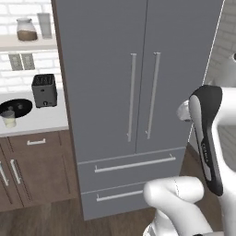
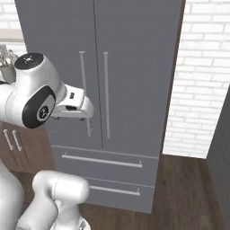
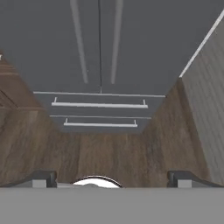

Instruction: Grab a lemon wedge from the fridge and one ice cube from the ice bowl, and put them in the glass of lemonade.

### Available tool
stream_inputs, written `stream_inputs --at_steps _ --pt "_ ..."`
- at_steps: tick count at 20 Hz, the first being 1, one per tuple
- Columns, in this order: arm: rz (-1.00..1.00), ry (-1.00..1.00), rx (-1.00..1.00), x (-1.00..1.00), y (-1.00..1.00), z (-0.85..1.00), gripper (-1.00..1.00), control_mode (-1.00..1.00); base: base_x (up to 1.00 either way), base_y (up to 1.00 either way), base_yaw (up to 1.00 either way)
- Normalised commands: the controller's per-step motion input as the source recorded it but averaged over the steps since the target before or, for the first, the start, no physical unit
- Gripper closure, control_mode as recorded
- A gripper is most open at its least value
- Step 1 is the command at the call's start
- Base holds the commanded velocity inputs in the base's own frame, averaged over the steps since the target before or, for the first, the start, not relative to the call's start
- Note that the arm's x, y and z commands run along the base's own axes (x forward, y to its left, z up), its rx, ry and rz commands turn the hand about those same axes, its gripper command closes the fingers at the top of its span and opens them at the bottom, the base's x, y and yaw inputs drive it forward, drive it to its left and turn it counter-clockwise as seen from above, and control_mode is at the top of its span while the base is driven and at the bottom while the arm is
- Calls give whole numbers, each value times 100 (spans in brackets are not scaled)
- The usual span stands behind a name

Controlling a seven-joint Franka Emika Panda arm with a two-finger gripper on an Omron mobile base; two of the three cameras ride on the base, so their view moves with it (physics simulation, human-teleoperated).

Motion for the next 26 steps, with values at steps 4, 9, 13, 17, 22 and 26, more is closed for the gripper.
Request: stream_inputs --at_steps 4,9,13,17,22,26 --pt "0 -3 -8 40 2 37 -100 -100 0 0 0" --pt "-2 -27 1 47 -3 -24 -100 -100 0 0 0" --pt "-7 -23 9 64 0 -34 -100 -100 0 0 0" --pt "-13 -11 9 99 24 -3 -100 -100 0 0 0" --pt "-12 1 18 100 5 0 -100 -100 0 0 0" --pt "-1 9 4 100 -9 -18 -100 -100 0 0 0"
